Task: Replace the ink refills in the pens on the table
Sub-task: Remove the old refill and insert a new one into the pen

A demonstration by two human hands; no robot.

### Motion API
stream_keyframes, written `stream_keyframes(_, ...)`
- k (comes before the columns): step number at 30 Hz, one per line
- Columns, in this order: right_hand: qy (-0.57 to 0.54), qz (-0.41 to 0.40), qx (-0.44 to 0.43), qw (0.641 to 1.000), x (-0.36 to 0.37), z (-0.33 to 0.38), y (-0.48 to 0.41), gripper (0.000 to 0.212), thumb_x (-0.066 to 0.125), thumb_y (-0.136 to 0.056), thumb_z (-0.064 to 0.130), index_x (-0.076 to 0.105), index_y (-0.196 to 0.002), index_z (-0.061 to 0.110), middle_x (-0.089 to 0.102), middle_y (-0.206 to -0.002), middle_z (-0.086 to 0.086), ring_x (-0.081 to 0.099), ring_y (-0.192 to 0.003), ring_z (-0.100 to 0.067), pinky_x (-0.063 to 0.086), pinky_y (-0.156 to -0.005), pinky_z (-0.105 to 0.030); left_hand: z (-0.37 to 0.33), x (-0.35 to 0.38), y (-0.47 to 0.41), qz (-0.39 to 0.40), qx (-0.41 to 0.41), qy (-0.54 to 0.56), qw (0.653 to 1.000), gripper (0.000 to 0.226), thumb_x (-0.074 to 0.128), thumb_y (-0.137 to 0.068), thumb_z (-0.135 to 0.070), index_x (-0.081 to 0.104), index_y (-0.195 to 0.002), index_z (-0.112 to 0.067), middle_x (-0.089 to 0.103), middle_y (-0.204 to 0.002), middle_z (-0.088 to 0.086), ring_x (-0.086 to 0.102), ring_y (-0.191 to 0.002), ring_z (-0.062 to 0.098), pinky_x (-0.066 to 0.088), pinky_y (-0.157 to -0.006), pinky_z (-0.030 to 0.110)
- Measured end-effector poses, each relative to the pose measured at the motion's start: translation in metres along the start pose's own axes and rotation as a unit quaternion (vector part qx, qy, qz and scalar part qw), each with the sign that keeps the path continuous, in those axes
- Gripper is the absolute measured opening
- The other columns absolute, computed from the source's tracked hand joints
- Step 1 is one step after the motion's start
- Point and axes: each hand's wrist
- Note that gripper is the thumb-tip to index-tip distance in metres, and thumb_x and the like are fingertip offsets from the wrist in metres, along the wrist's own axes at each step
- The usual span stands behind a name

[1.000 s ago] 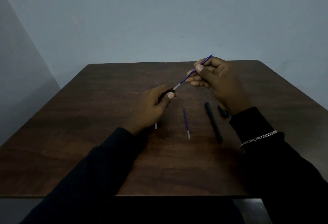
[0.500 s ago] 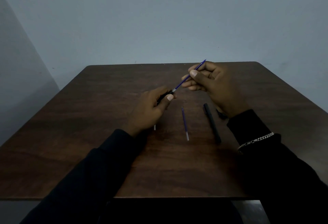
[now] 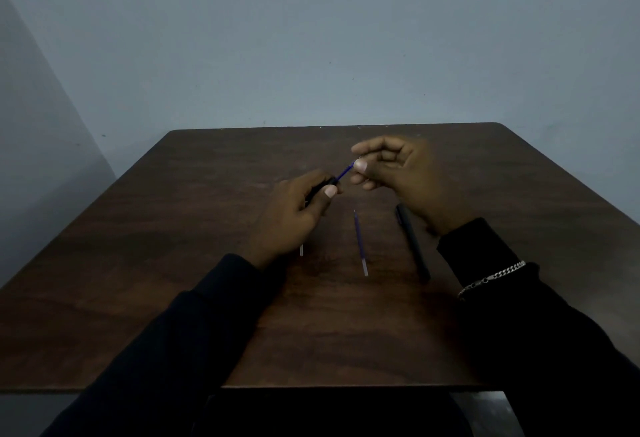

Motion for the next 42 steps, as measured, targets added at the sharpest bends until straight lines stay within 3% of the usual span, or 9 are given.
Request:
stream_keyframes(13,0.073,-0.002,-0.016,0.997,0.002,0.000,0.001,0.008,0.065,-0.096,0.000,0.070,-0.094,0.006,0.072,-0.081,-0.008,0.074,-0.070,-0.012,0.059,-0.063,-0.024,0.002,0.002,0.001,0.009,0.008,-0.019,1.000,0.030,0.048,-0.107,-0.034,0.068,-0.099,-0.012,0.066,-0.075,0.002,0.062,-0.068,0.016,0.047,-0.065,0.040)
stream_keyframes(22,0.067,0.011,-0.007,0.998,-0.003,0.001,0.000,0.006,0.067,-0.095,0.001,0.070,-0.099,0.001,0.073,-0.083,-0.011,0.074,-0.073,-0.016,0.059,-0.061,-0.026,0.001,0.005,0.000,-0.002,0.003,-0.016,1.000,0.024,0.051,-0.109,-0.026,0.067,-0.095,-0.015,0.065,-0.074,0.000,0.063,-0.068,0.020,0.049,-0.064,0.042)
stream_keyframes(26,0.072,0.017,0.033,0.997,-0.020,0.007,-0.001,0.024,0.070,-0.094,0.007,0.070,-0.116,0.000,0.071,-0.097,-0.017,0.074,-0.082,-0.021,0.060,-0.065,-0.025,0.003,0.005,-0.001,-0.010,0.000,-0.012,1.000,0.032,0.050,-0.109,-0.032,0.068,-0.094,-0.010,0.065,-0.073,0.001,0.062,-0.067,0.016,0.047,-0.063,0.038)
stream_keyframes(28,0.092,-0.007,0.062,0.994,-0.037,0.008,-0.001,0.020,0.069,-0.095,0.009,0.070,-0.115,0.004,0.071,-0.100,-0.018,0.073,-0.084,-0.024,0.061,-0.067,-0.025,0.004,0.005,0.000,-0.013,0.001,-0.010,1.000,0.034,0.049,-0.110,-0.032,0.069,-0.095,-0.009,0.065,-0.073,0.002,0.061,-0.067,0.015,0.047,-0.063,0.039)
stream_keyframes(30,0.192,-0.028,0.100,0.976,-0.062,0.002,-0.002,0.013,0.070,-0.095,0.018,0.073,-0.107,0.012,0.075,-0.096,-0.018,0.073,-0.085,-0.032,0.062,-0.072,-0.033,0.002,0.005,0.001,-0.014,0.002,-0.012,1.000,0.038,0.048,-0.108,-0.036,0.069,-0.095,-0.008,0.065,-0.072,0.005,0.061,-0.067,0.018,0.046,-0.063,0.041)
stream_keyframes(32,0.354,-0.002,0.150,0.923,-0.086,-0.003,-0.001,0.019,0.072,-0.093,0.029,0.075,-0.096,0.010,0.076,-0.090,-0.015,0.074,-0.081,-0.034,0.062,-0.080,-0.046,0.001,0.005,0.001,-0.014,0.004,-0.011,1.000,0.040,0.047,-0.107,-0.037,0.069,-0.095,-0.007,0.065,-0.073,0.006,0.062,-0.067,0.020,0.046,-0.064,0.042)
stream_keyframes(34,0.423,0.011,0.214,0.880,-0.100,-0.006,0.001,0.029,0.076,-0.090,0.031,0.073,-0.086,0.002,0.076,-0.092,-0.013,0.074,-0.077,-0.029,0.061,-0.083,-0.049,0.002,0.006,0.000,-0.013,0.005,-0.011,1.000,0.037,0.047,-0.108,-0.035,0.069,-0.096,-0.007,0.065,-0.073,0.006,0.062,-0.068,0.019,0.047,-0.065,0.040)
stream_keyframes(38,0.376,-0.015,0.286,0.881,-0.106,-0.007,0.001,0.022,0.077,-0.090,0.017,0.071,-0.077,0.000,0.074,-0.087,-0.019,0.071,-0.071,-0.029,0.061,-0.068,-0.038,0.003,0.006,0.000,-0.009,0.000,-0.013,1.000,0.033,0.050,-0.110,-0.030,0.070,-0.098,-0.007,0.066,-0.073,0.004,0.061,-0.068,0.016,0.045,-0.062,0.030)
stream_keyframes(42,0.352,0.020,0.362,0.863,-0.099,-0.007,0.001,0.006,0.070,-0.092,0.001,0.072,-0.094,-0.004,0.075,-0.092,-0.020,0.071,-0.065,-0.026,0.058,-0.053,-0.029,0.003,0.006,0.000,-0.010,0.001,-0.015,1.000,0.035,0.049,-0.110,-0.031,0.069,-0.096,-0.006,0.066,-0.073,0.005,0.061,-0.067,0.017,0.046,-0.064,0.035)
Point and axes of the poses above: each hand's wrist, its own y-axis away from the middle knuckle, its own x-axis out of the palm, z = x × y
